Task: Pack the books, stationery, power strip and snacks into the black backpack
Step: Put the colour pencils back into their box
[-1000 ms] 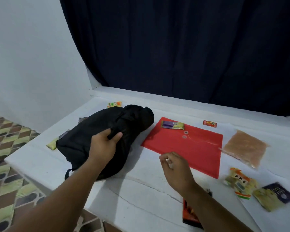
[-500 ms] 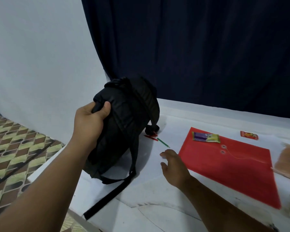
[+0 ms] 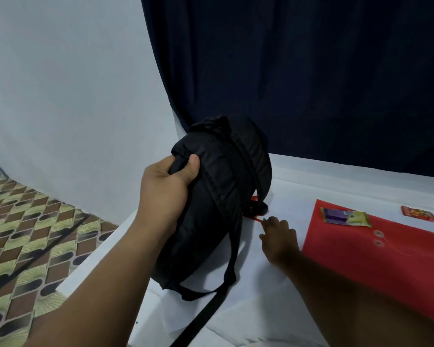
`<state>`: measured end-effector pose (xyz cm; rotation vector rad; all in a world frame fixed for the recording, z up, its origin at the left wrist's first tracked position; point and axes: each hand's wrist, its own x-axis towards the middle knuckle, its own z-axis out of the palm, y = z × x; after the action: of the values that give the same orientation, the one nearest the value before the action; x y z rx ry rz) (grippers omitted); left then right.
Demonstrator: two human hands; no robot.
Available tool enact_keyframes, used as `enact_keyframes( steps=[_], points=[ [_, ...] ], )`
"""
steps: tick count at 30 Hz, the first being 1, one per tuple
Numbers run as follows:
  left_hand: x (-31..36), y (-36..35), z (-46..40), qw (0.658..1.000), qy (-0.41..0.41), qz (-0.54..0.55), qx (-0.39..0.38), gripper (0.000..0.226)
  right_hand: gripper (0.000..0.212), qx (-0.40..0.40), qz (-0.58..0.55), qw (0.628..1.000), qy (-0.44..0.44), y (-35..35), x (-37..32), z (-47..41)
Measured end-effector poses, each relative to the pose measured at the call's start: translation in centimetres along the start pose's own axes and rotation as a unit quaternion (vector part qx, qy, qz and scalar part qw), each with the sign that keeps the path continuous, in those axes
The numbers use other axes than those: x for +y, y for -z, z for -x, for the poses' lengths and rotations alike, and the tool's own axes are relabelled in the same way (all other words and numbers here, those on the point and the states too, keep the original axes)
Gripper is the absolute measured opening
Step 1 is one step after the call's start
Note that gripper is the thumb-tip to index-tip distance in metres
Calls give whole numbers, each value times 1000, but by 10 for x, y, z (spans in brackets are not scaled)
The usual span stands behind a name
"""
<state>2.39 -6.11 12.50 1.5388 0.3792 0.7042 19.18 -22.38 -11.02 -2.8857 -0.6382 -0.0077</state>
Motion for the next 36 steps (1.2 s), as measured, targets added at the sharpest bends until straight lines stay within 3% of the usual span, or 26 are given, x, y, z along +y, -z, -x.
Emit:
enact_keyframes(
  steps=[5,9,12,16,21,26,31,36],
  points=[
    [-3,4,-4,1000,-1,17,-17,20,27,34,-58,997,-31,-2,-2,-9],
    [-5,2,-6,999,0,18,-26,22,39,36,-50,998,-29,-4,-3,-11],
    [-7,0,-5,999,0,12,-32,25,27,30,-34,998,-39,-4,-5,-13],
    [-12,-5,0,999,-5,9,-40,27,13,34,-94,994,-38,-8,-2,-13],
    [-14,-17,16,998,-15,-27,-60,22,16,28,-134,990,-25,2,17,1],
    [-34,-37,38,993,-17,-72,-97,33,19,43,-233,971,-15,19,51,31],
    [-63,-68,75,984,-10,-133,-117,6,26,90,-310,946,-39,41,94,78],
    [-91,-101,114,978,-1,-179,-106,20,35,155,-311,937,-32,49,156,125]
  ],
)
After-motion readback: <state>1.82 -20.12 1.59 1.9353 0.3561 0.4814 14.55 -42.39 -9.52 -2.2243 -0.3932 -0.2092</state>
